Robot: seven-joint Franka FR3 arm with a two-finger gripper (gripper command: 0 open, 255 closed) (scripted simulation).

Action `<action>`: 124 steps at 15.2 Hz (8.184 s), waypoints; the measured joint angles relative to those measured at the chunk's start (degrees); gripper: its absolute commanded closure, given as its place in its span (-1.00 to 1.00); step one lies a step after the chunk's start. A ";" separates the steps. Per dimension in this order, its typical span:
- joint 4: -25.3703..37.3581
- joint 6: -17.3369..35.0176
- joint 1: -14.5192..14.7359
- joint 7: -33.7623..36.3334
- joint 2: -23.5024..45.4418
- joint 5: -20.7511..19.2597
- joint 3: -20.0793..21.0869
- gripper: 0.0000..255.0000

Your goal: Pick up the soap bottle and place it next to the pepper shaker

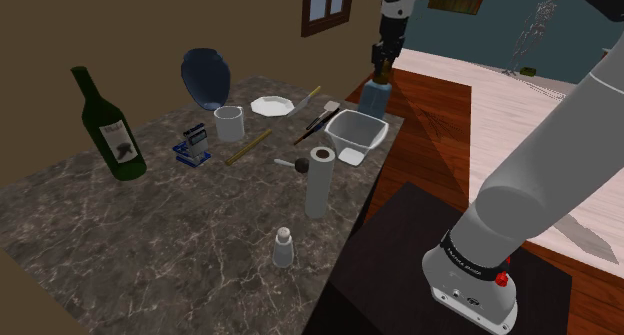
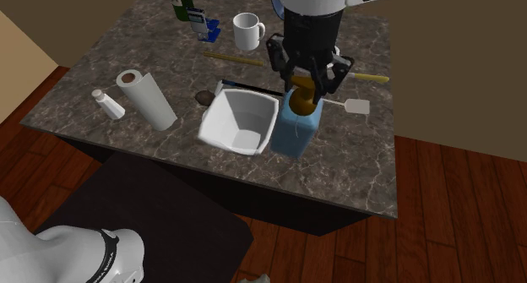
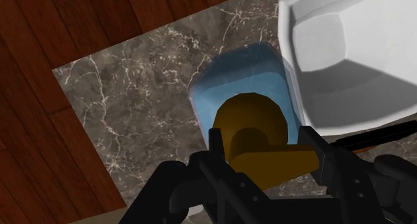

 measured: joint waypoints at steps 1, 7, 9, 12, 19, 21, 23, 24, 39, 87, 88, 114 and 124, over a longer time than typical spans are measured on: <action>0.60 -0.65 0.01 -0.04 -0.06 0.00 0.02 1.00; 4.63 -5.25 0.15 -0.16 -0.65 -0.02 0.23 1.00; 6.30 -6.76 0.14 -0.36 -0.48 0.07 0.22 1.00; 8.83 -9.12 0.23 -0.46 -0.32 0.18 0.31 1.00; 15.00 -14.76 0.24 -1.10 0.21 0.46 0.30 1.00; 16.84 -16.17 0.29 -1.17 0.67 0.62 0.33 1.00; 18.82 -17.82 0.32 -1.31 1.01 0.73 0.35 1.00; 19.62 -18.65 0.34 -1.35 0.98 0.72 0.38 1.00; 38.01 -31.65 -0.31 -3.70 6.53 2.51 -0.43 1.00; 19.54 -26.27 22.38 51.84 -2.65 4.31 32.04 1.00; 20.24 -25.89 23.07 53.57 -1.50 4.26 33.08 1.00; 17.82 -12.80 30.05 69.47 10.67 1.44 40.84 1.00; 10.60 -5.22 29.98 70.04 11.09 1.14 40.76 1.00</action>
